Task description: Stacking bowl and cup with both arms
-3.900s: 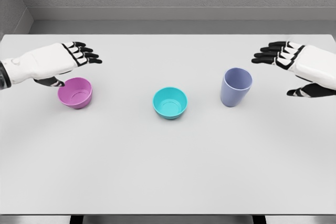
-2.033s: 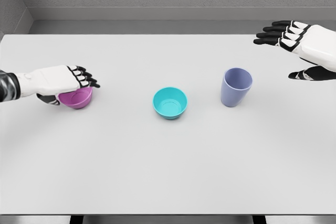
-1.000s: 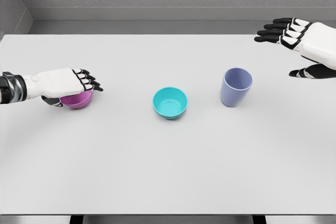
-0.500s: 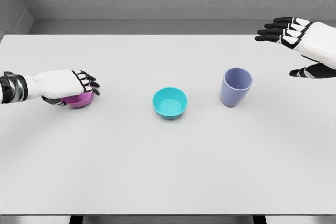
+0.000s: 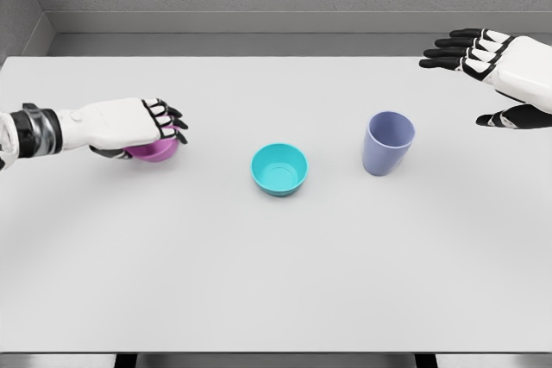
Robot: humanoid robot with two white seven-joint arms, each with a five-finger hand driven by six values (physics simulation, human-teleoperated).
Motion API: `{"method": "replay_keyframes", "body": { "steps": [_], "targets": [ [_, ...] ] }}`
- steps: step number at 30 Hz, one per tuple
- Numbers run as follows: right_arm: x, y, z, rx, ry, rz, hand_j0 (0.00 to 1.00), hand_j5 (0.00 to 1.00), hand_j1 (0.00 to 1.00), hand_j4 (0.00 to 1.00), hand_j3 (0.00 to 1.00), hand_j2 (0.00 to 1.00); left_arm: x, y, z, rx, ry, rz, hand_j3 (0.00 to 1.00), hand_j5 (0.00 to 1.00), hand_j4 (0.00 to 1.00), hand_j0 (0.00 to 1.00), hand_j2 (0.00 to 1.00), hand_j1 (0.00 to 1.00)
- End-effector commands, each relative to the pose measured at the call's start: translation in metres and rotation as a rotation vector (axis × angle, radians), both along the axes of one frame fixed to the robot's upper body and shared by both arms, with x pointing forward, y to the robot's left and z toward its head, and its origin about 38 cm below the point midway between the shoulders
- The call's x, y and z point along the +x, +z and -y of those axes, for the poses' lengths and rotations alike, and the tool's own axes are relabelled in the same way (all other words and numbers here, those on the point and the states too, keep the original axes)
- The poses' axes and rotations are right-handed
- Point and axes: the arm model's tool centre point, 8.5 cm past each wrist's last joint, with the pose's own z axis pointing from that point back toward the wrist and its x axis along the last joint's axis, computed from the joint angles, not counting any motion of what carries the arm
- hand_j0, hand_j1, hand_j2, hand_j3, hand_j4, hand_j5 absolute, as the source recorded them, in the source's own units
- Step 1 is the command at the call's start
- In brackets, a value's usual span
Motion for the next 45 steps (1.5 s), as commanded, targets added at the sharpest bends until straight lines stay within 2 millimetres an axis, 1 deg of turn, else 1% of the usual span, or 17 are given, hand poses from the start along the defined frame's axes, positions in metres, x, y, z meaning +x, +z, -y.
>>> {"method": "replay_keyframes", "body": {
  "steps": [1,6,7,8,10,11,13,14,15,19,21,25,33,41,42,45],
  "targets": [
    [0.0,0.001,0.001,0.006,-0.002,-0.002,1.0,1.0,1.0,1.0,1.0,1.0,-0.003,0.003,0.022,-0.03,-0.051,0.01,0.77,0.77,0.77,0.77,0.77,0.77],
    [0.0,0.001,0.0,0.006,-0.001,-0.002,1.0,1.0,1.0,1.0,1.0,1.0,-0.009,0.016,0.061,-0.075,-0.145,0.049,0.77,0.77,0.77,0.77,0.77,0.77],
    [0.0,0.001,0.001,0.006,-0.002,-0.002,1.0,1.0,1.0,1.0,1.0,1.0,-0.01,0.018,0.064,-0.078,-0.155,0.055,0.77,0.77,0.77,0.77,0.77,0.77],
    [0.0,0.001,0.0,0.006,-0.001,-0.002,1.0,1.0,1.0,1.0,1.0,1.0,-0.011,0.02,0.074,-0.091,-0.175,0.061,0.77,0.77,0.77,0.77,0.77,0.77],
    [0.0,0.001,0.0,0.006,-0.001,-0.002,1.0,1.0,1.0,1.0,1.0,1.0,-0.014,0.024,0.084,-0.103,-0.202,0.073,0.77,0.77,0.77,0.77,0.77,0.77],
    [0.0,0.001,0.0,0.006,-0.001,-0.002,1.0,1.0,1.0,1.0,1.0,1.0,-0.014,0.025,0.094,-0.113,-0.219,0.077,0.77,0.77,0.77,0.77,0.77,0.77],
    [0.0,0.001,0.0,0.006,-0.001,-0.002,1.0,1.0,1.0,1.0,1.0,1.0,-0.015,0.025,0.109,-0.111,-0.256,0.074,0.77,0.77,0.77,0.77,0.77,0.77],
    [0.0,0.001,0.0,0.006,-0.001,-0.002,1.0,1.0,1.0,1.0,1.0,1.0,-0.016,0.024,0.11,-0.111,-0.262,0.074,0.77,0.77,0.77,0.77,0.77,0.77],
    [0.0,0.001,0.0,0.007,-0.001,-0.001,1.0,1.0,1.0,1.0,1.0,1.0,-0.018,0.027,0.123,-0.116,-0.293,0.079,0.77,0.77,0.77,0.77,0.77,0.77],
    [0.0,0.001,0.001,0.006,-0.002,-0.002,1.0,1.0,1.0,1.0,1.0,1.0,-0.019,0.027,0.144,-0.121,-0.334,0.091,0.77,0.77,0.77,0.77,0.77,0.77],
    [0.0,0.001,0.001,0.006,-0.002,-0.002,1.0,1.0,1.0,1.0,1.0,1.0,-0.023,0.022,0.156,-0.104,-0.369,0.077,0.77,0.77,0.77,0.77,0.77,0.77],
    [0.0,0.001,0.001,0.006,-0.002,-0.002,1.0,1.0,1.0,1.0,1.0,1.0,-0.026,0.013,0.16,-0.092,-0.381,0.06,0.78,0.78,0.78,0.78,0.78,0.78],
    [0.0,0.001,0.001,0.006,-0.002,-0.002,1.0,1.0,1.0,1.0,1.0,1.0,-0.025,0.013,0.163,-0.092,-0.383,0.06,0.8,0.8,0.8,0.8,0.8,0.8],
    [0.0,0.001,0.001,0.007,-0.002,-0.001,1.0,1.0,1.0,1.0,1.0,1.0,-0.022,0.007,0.168,-0.08,-0.381,0.058,0.81,0.81,0.81,0.81,0.81,0.81],
    [0.0,0.001,0.001,0.006,-0.002,-0.002,1.0,1.0,1.0,1.0,1.0,1.0,-0.022,0.007,0.169,-0.081,-0.382,0.058,0.82,0.82,0.82,0.82,0.82,0.82],
    [0.0,0.001,0.001,0.006,-0.002,-0.002,1.0,1.0,1.0,1.0,1.0,1.0,-0.021,0.008,0.169,-0.081,-0.382,0.061,0.89,0.89,0.89,0.89,0.89,0.89]
  ]
}}
